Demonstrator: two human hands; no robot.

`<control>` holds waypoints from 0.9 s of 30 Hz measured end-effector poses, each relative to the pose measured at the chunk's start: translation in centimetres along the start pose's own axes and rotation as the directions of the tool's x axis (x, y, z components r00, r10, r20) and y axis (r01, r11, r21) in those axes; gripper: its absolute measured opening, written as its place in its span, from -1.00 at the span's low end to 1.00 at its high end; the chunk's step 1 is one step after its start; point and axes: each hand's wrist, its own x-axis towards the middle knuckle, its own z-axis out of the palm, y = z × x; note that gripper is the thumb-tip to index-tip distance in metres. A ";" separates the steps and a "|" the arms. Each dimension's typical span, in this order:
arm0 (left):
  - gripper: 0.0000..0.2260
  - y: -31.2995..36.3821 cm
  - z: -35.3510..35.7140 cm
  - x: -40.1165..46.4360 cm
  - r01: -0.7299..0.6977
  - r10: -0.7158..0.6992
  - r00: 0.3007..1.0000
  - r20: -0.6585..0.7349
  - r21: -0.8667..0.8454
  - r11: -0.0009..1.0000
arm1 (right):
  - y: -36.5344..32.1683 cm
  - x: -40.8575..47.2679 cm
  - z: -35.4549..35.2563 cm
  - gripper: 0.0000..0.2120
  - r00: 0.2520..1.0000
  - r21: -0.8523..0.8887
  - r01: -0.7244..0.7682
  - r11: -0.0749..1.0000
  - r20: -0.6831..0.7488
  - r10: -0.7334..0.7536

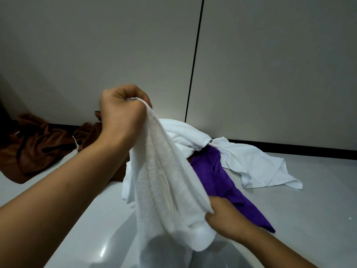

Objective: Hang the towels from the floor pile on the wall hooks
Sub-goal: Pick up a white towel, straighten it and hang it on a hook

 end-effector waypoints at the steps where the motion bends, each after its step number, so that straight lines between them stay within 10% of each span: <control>1: -0.71 -0.6 -0.3 0.3 0.019 -0.019 1.000 -0.019 0.012 1.000 | 0.5 0.1 -0.5 -0.74 0.998 0.012 -0.023 1.000 -0.055 0.023; 13: -0.69 -7.7 -4.6 1.9 0.314 -0.272 0.941 -0.201 0.214 0.925 | 1.3 -0.5 -9.5 -0.78 0.902 0.070 -0.053 0.996 -0.425 0.078; 27: -0.71 -8.8 -5.8 2.2 0.438 -0.365 0.871 -0.330 0.185 0.880 | -2.2 -1.7 -10.5 -0.54 0.896 -0.205 0.283 0.937 -0.293 -0.335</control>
